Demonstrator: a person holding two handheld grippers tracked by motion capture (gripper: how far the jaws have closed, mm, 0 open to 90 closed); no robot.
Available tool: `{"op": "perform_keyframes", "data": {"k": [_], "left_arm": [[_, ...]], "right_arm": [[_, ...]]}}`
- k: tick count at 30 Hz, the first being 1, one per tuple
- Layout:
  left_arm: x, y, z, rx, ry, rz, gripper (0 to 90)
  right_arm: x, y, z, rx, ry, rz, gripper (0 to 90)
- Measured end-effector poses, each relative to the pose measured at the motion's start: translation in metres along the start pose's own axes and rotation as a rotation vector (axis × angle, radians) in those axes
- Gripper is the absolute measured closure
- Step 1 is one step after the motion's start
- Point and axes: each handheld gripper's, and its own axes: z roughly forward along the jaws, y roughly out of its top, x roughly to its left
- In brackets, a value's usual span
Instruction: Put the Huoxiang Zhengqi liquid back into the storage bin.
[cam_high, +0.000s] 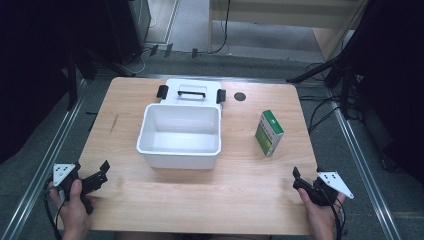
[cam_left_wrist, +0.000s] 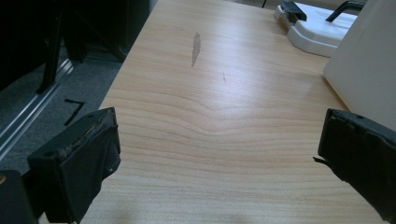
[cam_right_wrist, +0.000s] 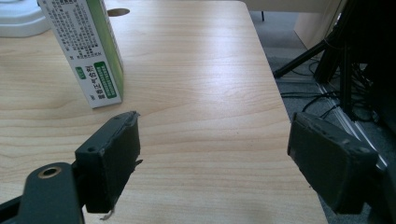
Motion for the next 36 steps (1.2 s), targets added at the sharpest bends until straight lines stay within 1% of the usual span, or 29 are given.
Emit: {"op": "perform_keyframes", "data": {"k": [5, 6, 7, 8, 10, 12, 13, 14, 16, 17, 18, 19, 20, 21, 22, 23, 24, 25, 26, 27, 28, 29, 30, 31, 33, 34, 35, 36], "left_arm": [[-0.001, 0.0, 0.001, 0.002, 0.008, 0.0, 0.0], [-0.001, 0.0, 0.001, 0.001, 0.009, 0.0, 0.0], [-0.001, 0.0, 0.001, 0.002, 0.008, -0.003, 0.0], [-0.001, 0.0, 0.001, 0.002, 0.008, -0.003, 0.0], [-0.001, 0.0, 0.001, 0.003, 0.008, -0.003, 0.0], [-0.001, 0.0, 0.001, 0.004, 0.006, -0.003, 0.0], [-0.001, 0.0, 0.001, 0.004, 0.007, -0.005, 0.0], [-0.001, 0.0, 0.001, 0.003, 0.005, -0.006, 0.0], [-0.001, 0.0, 0.0, 0.003, 0.003, -0.007, 0.0], [-0.001, 0.0, 0.0, 0.004, 0.002, -0.004, 0.0], [-0.002, 0.0, 0.0, 0.005, 0.0, -0.002, 0.0], [-0.002, 0.0, 0.0, 0.007, 0.001, -0.001, 0.0], [-0.001, 0.0, 0.001, 0.01, -0.001, -0.002, 0.0], [-0.001, 0.0, 0.001, 0.01, -0.001, -0.002, 0.0], [-0.001, 0.0, 0.001, 0.008, -0.003, -0.009, 0.0], [-0.001, 0.0, 0.001, 0.008, -0.003, -0.009, 0.0], [0.0, 0.0, 0.001, 0.011, -0.007, -0.013, 0.0], [0.0, 0.0, 0.001, 0.011, -0.007, -0.013, 0.0], [0.0, 0.0, 0.001, 0.008, -0.011, -0.017, 0.0], [0.0, 0.0, 0.001, 0.008, -0.011, -0.017, 0.0], [0.0, 0.0, 0.001, 0.01, -0.009, -0.017, 0.0], [0.0, 0.0, 0.001, 0.009, -0.009, -0.016, 0.0], [0.0, 0.0, 0.001, 0.008, -0.01, -0.017, 0.0], [0.0, 0.0, 0.001, 0.008, -0.01, -0.017, 0.0], [0.0, 0.0, 0.001, 0.009, -0.011, -0.018, 0.0], [0.0, 0.0, 0.001, 0.01, -0.011, -0.017, 0.0], [0.0, 0.0, 0.001, 0.011, -0.012, -0.019, 0.0], [0.001, 0.0, 0.001, 0.011, -0.016, -0.022, 0.0]], "right_arm": [[-0.001, 0.001, 0.001, 0.019, -0.004, 0.011, 16.5], [-0.001, 0.002, 0.001, 0.031, 0.023, 0.032, 16.7], [-0.001, 0.002, 0.002, 0.043, 0.031, 0.042, 17.0], [-0.001, 0.002, 0.002, 0.043, 0.031, 0.042, 17.0], [0.001, 0.003, 0.003, 0.072, 0.035, 0.041, 17.3], [0.004, 0.005, 0.006, 0.1, 0.053, 0.021, 17.7], [0.007, 0.007, 0.009, 0.144, 0.064, -0.006, 17.6], [0.007, 0.007, 0.009, 0.144, 0.064, -0.006, 17.6], [0.01, 0.01, 0.011, 0.182, 0.081, -0.041, 17.8], [0.013, 0.016, 0.012, 0.225, 0.103, -0.071, 17.8], [0.014, 0.019, 0.012, 0.243, 0.109, -0.092, 17.9], [0.014, 0.019, 0.012, 0.243, 0.109, -0.092, 17.9], [0.015, 0.027, 0.013, 0.299, 0.116, -0.131, 18.6], [0.015, 0.027, 0.013, 0.299, 0.116, -0.131, 18.6], [0.017, 0.035, 0.015, 0.366, 0.126, -0.161, 18.5], [0.017, 0.035, 0.015, 0.366, 0.126, -0.161, 18.5], [0.019, 0.044, 0.021, 0.466, 0.141, -0.187, 18.2], [0.019, 0.044, 0.021, 0.466, 0.141, -0.187, 18.2], [0.022, 0.051, 0.026, 0.558, 0.171, -0.203, 17.7], [0.024, 0.055, 0.029, 0.593, 0.171, -0.212, 17.7], [0.024, 0.055, 0.029, 0.593, 0.171, -0.212, 17.7], [0.026, 0.059, 0.032, 0.62, 0.166, -0.226, 17.9], [0.03, 0.067, 0.038, 0.683, 0.166, -0.239, 17.9], [0.03, 0.067, 0.038, 0.683, 0.166, -0.239, 17.9], [0.034, 0.076, 0.044, 0.747, 0.177, -0.273, 17.4], [0.038, 0.087, 0.049, 0.8, 0.186, -0.302, 17.1], [0.038, 0.087, 0.049, 0.8, 0.186, -0.302, 17.1], [0.039, 0.093, 0.051, 0.827, 0.197, -0.299, 16.8]]}}
